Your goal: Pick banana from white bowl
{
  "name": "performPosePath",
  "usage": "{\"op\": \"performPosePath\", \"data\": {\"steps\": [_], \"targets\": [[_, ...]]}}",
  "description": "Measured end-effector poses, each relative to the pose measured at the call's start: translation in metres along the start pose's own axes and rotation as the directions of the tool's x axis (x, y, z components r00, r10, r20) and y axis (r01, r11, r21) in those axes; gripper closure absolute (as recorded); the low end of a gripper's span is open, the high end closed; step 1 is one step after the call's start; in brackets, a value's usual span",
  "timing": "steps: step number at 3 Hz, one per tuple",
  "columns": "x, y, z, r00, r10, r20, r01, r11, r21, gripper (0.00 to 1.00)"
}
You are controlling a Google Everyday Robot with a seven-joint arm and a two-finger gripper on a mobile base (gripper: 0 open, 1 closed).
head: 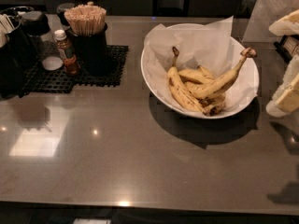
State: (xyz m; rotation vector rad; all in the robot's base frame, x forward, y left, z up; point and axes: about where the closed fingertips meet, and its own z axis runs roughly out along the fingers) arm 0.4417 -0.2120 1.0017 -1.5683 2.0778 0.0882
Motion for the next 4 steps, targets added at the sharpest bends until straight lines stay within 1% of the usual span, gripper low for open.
{"op": "performPosePath", "data": {"steps": [1, 2, 3, 4], "targets": [[-0.001, -0.001, -0.002, 0.993, 0.061, 0.106, -0.061, 0.9981, 0.001, 0.00], [0.004, 0.000, 0.001, 0.975, 0.124, 0.187, -0.126, 0.9920, 0.000, 0.00], [0.015, 0.001, 0.010, 0.953, 0.199, 0.229, -0.205, 0.9787, 0.003, 0.00], [0.026, 0.003, 0.028, 0.931, 0.276, 0.239, -0.282, 0.9593, -0.008, 0.00]]}}
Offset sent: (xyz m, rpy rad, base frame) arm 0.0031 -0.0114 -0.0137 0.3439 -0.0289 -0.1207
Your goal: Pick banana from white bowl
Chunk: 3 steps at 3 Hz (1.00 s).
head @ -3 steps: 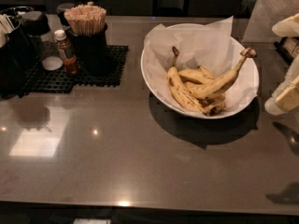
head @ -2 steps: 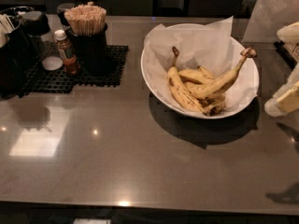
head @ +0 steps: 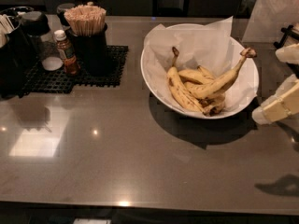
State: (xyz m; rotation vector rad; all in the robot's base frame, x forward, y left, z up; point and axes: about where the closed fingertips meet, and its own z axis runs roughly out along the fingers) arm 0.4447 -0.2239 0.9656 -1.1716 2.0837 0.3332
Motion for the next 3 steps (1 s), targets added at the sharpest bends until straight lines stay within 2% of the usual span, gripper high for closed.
{"op": "performPosePath", "data": {"steps": [2, 3], "targets": [[0.0013, 0.0011, 0.0024, 1.000, 0.017, 0.020, -0.017, 0.9998, -0.012, 0.00], [0.0033, 0.0025, 0.0103, 0.994, 0.068, 0.081, -0.063, 0.9961, -0.061, 0.00]]}}
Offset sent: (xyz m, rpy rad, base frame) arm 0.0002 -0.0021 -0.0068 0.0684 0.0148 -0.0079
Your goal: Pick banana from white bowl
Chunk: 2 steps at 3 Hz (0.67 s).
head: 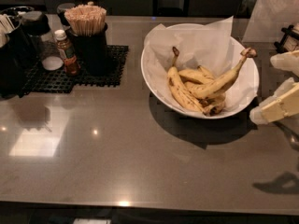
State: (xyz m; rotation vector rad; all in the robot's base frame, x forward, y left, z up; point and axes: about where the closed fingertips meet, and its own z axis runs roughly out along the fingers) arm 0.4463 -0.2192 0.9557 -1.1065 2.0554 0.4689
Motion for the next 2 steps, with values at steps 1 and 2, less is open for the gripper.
{"op": "performPosePath", "data": {"steps": [1, 2], "targets": [[-0.0021, -0.0017, 0.0074, 0.996, 0.052, 0.075, -0.049, 0.9981, -0.037, 0.00], [-0.0097, -0.0039, 0.0118, 0.986, 0.090, 0.140, -0.083, 0.9950, -0.056, 0.00]]}}
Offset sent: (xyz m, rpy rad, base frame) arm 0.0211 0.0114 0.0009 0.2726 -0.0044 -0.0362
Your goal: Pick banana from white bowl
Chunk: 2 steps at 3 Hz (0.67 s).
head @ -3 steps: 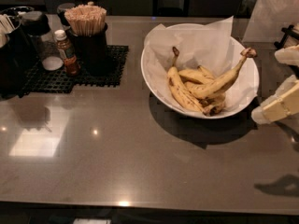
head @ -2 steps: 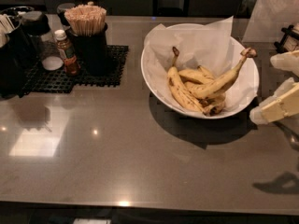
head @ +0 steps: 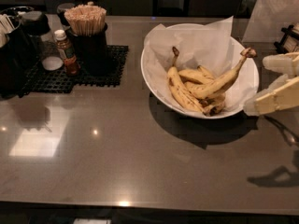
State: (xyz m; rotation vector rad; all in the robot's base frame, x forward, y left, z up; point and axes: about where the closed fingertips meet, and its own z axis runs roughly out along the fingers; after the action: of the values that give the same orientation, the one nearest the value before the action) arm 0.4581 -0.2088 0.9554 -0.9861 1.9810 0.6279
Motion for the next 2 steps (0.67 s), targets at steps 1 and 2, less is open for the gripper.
{"op": "performPosePath", "data": {"steps": [1, 2], "targets": [[-0.010, 0.001, 0.008, 0.998, 0.028, 0.064, -0.027, 0.9995, -0.017, 0.00], [-0.017, 0.007, 0.023, 0.993, 0.052, 0.102, -0.047, 0.9974, -0.054, 0.00]]}}
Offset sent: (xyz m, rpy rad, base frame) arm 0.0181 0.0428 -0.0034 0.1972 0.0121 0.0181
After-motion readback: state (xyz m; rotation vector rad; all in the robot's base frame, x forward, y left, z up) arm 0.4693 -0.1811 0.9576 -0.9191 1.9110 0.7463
